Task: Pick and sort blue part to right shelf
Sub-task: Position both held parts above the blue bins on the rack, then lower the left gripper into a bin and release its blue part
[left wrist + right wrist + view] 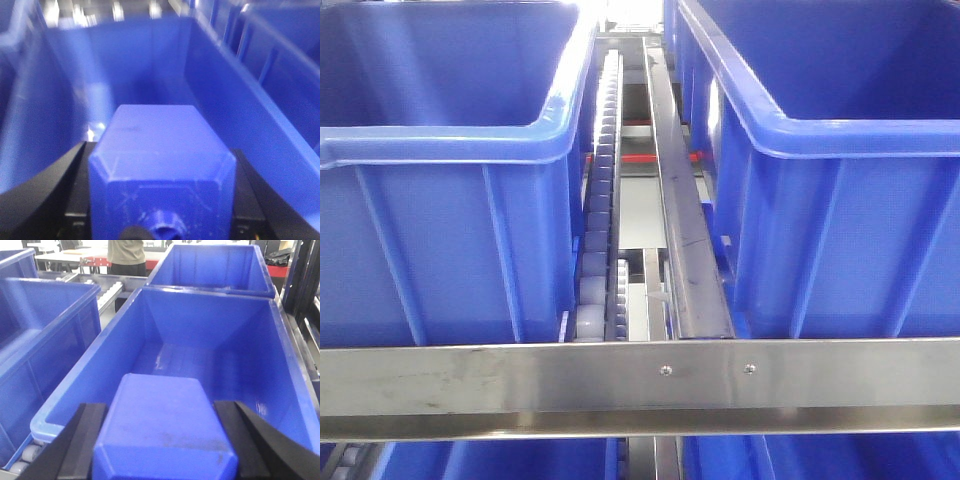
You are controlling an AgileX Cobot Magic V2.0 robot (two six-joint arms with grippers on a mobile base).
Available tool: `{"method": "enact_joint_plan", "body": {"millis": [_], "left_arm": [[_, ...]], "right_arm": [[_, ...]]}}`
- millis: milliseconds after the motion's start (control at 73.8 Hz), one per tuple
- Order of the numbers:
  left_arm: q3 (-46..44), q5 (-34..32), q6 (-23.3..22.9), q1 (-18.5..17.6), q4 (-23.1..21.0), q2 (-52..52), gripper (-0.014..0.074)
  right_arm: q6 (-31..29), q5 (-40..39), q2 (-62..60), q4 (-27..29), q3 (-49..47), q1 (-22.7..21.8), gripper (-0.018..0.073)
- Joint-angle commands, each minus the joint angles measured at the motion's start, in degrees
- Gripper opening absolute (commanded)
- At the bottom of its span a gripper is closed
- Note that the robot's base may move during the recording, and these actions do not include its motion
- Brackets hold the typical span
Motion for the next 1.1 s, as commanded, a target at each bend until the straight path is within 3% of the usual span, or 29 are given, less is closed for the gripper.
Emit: {"method": "enact_joint_plan", "body": {"millis": [0,108,515,705,976,1084], "left_arm": [[-5.6,-6.7,-1.4,-0.4,0.0,6.7,0.0303],[-11.0,-6.4,-1.4,-0.4,0.0,17.0,0.0303],[-36.1,5.1,-2.1,2.0,-0.4,51.9,0.0303],[-39.7,6.0,-2.1,2.0,-0.4,60.2,0.0303],[-39.8,6.3,-2.1,3.3,-0.5,63.9,0.0304],[-39.9,6.8,-2.1,3.9,-0.8,63.9,0.0353]], "right_arm": [[-0.1,-5.6,0.9,-1.8,-1.3,0.0,0.0281],[-0.1,-5.6,0.9,-1.8,-1.3,0.0,0.0281],[-0.1,-4.9,0.9,-1.8,-1.3,0.0,0.0281],[-0.1,-4.9,0.9,-1.8,-1.3,0.0,0.0281],[-0.1,-4.9,0.9,-1.8,-1.3,0.0,0.0281],[-0.1,-4.9,0.9,-1.8,-1.3,0.0,0.0281]]}}
